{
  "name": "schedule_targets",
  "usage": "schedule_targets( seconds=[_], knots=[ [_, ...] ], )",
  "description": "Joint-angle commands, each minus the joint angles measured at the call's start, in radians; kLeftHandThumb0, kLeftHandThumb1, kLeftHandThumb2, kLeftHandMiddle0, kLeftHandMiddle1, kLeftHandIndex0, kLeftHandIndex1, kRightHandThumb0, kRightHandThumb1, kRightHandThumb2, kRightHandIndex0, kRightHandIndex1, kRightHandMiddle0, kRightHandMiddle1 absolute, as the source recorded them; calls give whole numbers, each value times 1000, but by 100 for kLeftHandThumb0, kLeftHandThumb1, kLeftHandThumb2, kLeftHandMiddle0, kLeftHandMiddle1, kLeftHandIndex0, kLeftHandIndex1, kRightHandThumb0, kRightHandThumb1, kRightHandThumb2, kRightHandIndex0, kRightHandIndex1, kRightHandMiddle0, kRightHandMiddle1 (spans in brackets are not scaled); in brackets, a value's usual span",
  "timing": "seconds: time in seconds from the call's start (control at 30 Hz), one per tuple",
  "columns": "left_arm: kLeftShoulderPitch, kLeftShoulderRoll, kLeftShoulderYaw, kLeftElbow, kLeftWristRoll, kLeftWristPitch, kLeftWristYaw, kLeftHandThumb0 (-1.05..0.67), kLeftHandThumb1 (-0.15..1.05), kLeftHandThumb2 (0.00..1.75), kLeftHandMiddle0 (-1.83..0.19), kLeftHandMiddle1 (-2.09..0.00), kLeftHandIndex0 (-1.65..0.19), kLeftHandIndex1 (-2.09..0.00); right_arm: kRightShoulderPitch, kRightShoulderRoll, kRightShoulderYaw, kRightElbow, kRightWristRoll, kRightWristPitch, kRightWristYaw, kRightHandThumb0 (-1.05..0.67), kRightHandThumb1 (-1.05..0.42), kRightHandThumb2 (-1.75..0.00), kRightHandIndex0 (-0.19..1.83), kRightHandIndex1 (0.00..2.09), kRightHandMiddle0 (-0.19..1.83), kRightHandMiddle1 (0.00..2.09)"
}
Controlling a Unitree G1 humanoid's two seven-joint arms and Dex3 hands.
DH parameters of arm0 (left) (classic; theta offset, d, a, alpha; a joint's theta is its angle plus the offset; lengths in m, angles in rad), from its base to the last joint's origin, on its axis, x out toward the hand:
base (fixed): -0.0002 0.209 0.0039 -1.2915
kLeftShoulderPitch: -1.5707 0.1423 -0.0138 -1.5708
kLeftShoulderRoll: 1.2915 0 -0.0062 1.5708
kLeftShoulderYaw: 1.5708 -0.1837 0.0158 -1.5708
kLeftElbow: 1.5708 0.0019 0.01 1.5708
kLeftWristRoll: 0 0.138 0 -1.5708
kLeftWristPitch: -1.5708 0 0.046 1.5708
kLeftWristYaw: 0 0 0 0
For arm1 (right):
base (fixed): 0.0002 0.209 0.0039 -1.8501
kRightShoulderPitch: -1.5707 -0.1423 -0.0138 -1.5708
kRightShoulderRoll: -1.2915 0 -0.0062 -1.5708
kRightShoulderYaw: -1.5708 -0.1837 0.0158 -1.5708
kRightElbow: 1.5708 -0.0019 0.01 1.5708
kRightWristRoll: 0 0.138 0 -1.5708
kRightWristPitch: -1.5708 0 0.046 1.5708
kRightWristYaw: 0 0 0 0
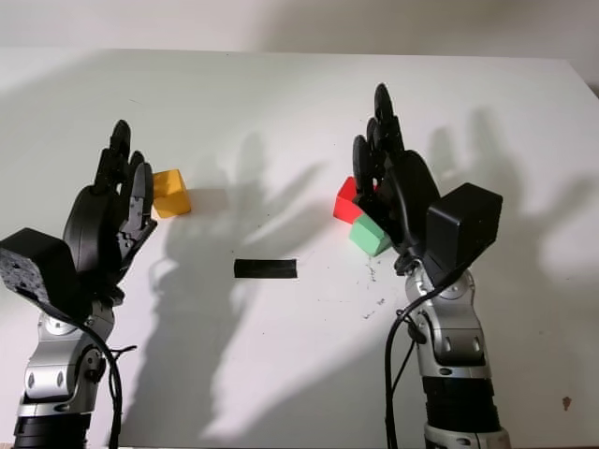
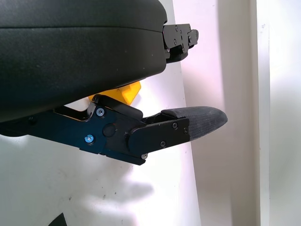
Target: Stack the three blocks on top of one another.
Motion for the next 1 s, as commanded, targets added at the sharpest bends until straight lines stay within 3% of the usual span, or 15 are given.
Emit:
schedule_targets(
  seconds=[0.0, 0.33, 0.47, 0.63, 0.7, 0.83, 0.97],
  knots=[
    [0, 3, 0, -12, -2, -8, 2, -67, 105, 60, 14, -5, 12, -5, 7, -6, -2, -13, 2, -12, 2, -73, -105, -72, -19, 0, -19, 0],
    [-12, -6, -10, 12, 5, -20, 13, -64, 105, 61, 13, -6, 11, -6, -20, -30, -6, -13, -2, 17, 15, -70, -105, -72, -19, 0, -19, 0],
    [-15, 1, -10, 20, 8, -38, 8, -65, 105, 62, 13, -5, 12, -5, -87, -109, 1, 1, -92, -7, 10, -70, -105, -52, -19, 0, -19, 0],
    [-17, -4, -8, 34, 0, -54, 7, -64, 105, 62, 13, -5, 12, -5, -217, -182, 3, 42, -174, 5, 2, -71, -102, -15, -14, 4, -9, 7],
    [-16, -6, -8, 39, -1, -61, 8, -62, 105, 62, 13, -6, 11, -6, -261, -217, 19, 64, -226, 2, -3, -68, -100, -9, -13, 5, -7, 8],
    [-17, -6, -9, 36, 1, -51, 13, -63, 105, 62, 13, -6, 11, -6, -360, -306, 92, 104, -392, 0, -1, -69, -91, -4, -2, 10, 4, 17],
    [-15, -2, -6, 28, -6, -42, 8, -64, 105, 63, 13, -5, 11, -5, -422, -364, 162, 147, -506, -9, 38, -73, -88, -5, 1, 8, -9, 58]
  ],
)
